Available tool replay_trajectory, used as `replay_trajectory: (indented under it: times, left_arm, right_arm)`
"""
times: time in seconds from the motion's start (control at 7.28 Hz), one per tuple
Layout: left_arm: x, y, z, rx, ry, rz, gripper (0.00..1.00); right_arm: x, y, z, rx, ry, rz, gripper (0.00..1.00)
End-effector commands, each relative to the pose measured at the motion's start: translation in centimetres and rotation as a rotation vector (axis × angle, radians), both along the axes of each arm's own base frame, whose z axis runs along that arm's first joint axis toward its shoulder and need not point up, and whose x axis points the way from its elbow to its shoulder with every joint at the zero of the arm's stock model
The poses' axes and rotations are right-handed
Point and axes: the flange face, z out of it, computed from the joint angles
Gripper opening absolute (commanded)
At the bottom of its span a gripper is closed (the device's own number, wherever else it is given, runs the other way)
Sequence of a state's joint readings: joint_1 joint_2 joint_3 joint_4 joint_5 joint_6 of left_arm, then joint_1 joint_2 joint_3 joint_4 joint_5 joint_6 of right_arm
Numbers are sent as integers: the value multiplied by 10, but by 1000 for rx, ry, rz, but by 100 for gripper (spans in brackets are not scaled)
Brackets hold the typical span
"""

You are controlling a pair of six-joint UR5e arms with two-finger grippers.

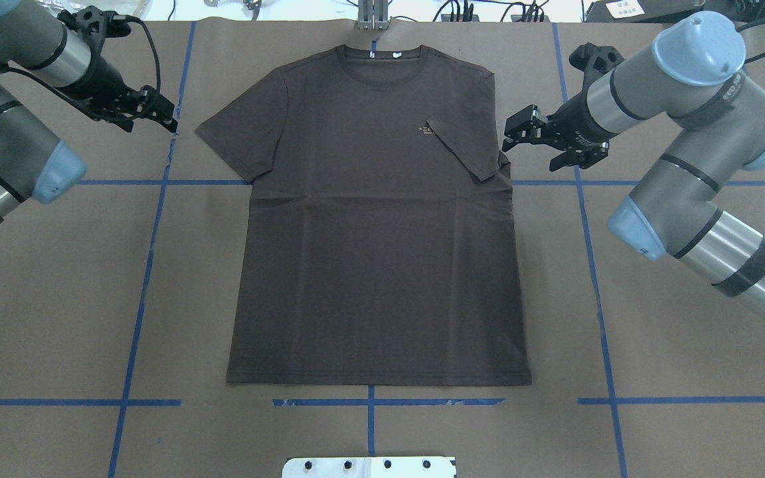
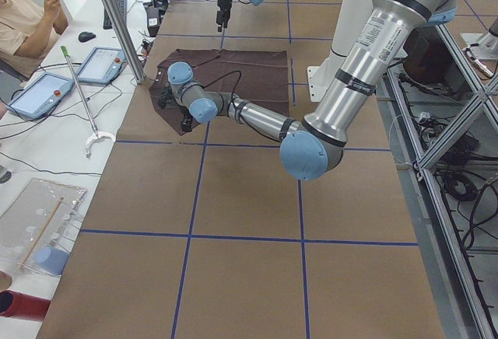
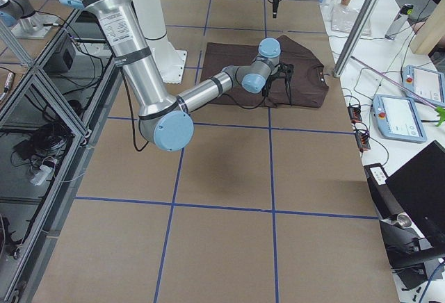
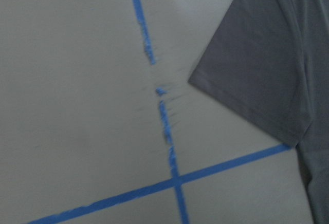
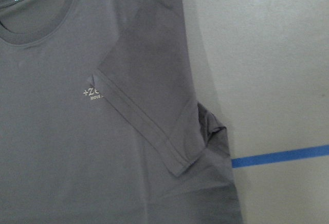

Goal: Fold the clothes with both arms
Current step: 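Move the left gripper to the other sleeve while the right gripper withdraws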

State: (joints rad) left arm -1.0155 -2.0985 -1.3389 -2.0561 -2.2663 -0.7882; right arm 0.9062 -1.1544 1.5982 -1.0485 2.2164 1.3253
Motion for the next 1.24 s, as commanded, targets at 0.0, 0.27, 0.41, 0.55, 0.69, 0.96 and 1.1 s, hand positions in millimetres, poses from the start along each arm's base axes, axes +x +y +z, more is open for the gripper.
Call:
replay_trajectory:
  times: [0.0,0.27,0.41,0.55,0.69,0.96,1.1]
  left_arm:
    - [44,-18,9,2,-22,-36,88]
    - [78,-28,9,-15,-62,-82,83]
    - [79,-33,22,4,-86,-115,82]
    - [81,-34,29,1,-92,-115,79]
    - [83,-41,29,17,-120,-147,75]
    - [90,-49,26,21,-124,-151,70]
    - [89,-51,27,19,-127,-154,69]
  right_arm:
    - [19,2,2,-3,-8,14,100]
    - [30,8,8,4,-4,30,100]
    - [29,8,8,6,-3,34,100]
    - [30,9,10,2,-1,35,100]
    - [31,8,11,1,0,36,100]
    - [31,10,14,-1,1,35,100]
    - [32,10,17,-4,5,36,100]
